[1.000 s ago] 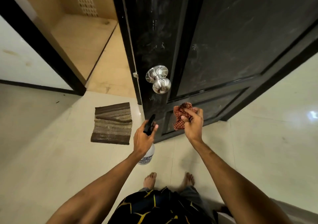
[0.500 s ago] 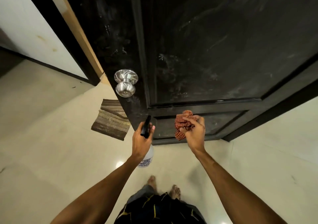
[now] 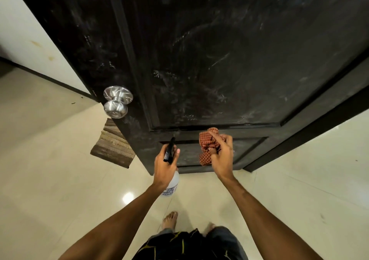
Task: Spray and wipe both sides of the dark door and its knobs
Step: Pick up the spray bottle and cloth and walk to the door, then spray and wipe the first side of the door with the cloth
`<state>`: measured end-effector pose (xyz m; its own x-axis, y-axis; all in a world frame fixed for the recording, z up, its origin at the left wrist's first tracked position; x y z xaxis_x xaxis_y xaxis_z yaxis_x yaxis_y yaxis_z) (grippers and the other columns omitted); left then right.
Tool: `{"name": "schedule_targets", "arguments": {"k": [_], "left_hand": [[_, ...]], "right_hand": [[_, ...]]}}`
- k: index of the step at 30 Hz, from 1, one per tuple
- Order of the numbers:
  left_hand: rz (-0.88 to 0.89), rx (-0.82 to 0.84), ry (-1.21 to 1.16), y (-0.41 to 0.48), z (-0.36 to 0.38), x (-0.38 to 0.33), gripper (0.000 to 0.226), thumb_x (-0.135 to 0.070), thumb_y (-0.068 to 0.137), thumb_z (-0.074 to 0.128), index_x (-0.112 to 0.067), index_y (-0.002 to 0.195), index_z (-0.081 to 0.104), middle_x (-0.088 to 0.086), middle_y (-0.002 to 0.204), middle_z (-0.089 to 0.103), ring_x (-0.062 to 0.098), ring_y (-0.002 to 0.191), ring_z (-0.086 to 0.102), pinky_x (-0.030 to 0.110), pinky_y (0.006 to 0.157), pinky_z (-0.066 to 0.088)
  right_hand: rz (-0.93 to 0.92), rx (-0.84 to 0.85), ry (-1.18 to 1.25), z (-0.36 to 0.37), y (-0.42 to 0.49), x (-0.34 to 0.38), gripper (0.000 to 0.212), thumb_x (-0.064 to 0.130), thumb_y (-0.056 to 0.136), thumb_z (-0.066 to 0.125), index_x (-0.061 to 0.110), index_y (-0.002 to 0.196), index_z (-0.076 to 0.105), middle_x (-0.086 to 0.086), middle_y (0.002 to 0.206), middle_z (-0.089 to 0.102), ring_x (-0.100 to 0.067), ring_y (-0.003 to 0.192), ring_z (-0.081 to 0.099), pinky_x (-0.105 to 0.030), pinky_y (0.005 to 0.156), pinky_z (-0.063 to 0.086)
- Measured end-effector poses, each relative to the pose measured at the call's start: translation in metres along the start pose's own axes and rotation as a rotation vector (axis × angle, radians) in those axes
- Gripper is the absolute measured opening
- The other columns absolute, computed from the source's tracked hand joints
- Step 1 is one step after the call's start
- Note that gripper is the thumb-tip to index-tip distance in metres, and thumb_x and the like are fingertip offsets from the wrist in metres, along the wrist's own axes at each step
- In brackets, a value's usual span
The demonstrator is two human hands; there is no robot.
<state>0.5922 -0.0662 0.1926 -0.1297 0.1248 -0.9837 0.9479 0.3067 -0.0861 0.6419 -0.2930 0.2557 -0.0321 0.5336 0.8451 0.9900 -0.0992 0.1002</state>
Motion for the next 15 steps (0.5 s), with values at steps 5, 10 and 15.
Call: {"name": "schedule_targets", "arguments": {"k": [5,10,15], "left_hand": [[-0.028,-0.053,-0.001,-0.004,0.027,-0.003,0.016,-0.026,0.098,0.069,-0.033,0.111,0.062,0.004,0.090,0.073,0.026,0.071,0.070,0.033,0.057,0.060],[-0.061,-0.097,0.010,-0.015,0.072,0.005,0.018,-0.031,0.098,0.068,-0.026,0.115,0.064,-0.009,0.084,0.071,0.015,0.072,0.066,0.040,0.066,0.059],[-0.045,-0.150,0.018,-0.021,0.135,-0.012,0.021,-0.045,0.095,0.069,-0.031,0.111,0.064,-0.010,0.083,0.069,0.018,0.073,0.065,0.055,0.073,0.059]], "right_hand": [[-0.015,0.031,-0.013,-0.018,0.019,-0.017,0.081,-0.029,0.074,0.048,0.020,0.137,0.063,-0.001,0.129,0.041,-0.010,0.119,0.048,-0.026,0.111,0.045],[-0.066,0.059,-0.012,-0.058,0.033,-0.041,0.076,-0.029,0.073,0.048,0.015,0.131,0.066,-0.004,0.133,0.042,-0.004,0.117,0.047,-0.008,0.109,0.036],[-0.152,0.030,0.004,-0.124,0.059,-0.061,0.070,-0.031,0.070,0.045,0.005,0.125,0.070,-0.014,0.132,0.045,0.011,0.110,0.043,0.007,0.091,0.033]]}}
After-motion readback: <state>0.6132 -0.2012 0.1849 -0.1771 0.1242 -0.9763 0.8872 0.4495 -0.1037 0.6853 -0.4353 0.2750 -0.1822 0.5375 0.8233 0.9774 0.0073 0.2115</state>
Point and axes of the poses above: each hand's wrist, its own y-axis towards the middle knuckle, its own z-axis out of the palm, x = y × z, the point moved 9 cm from there along y, towards the middle knuckle
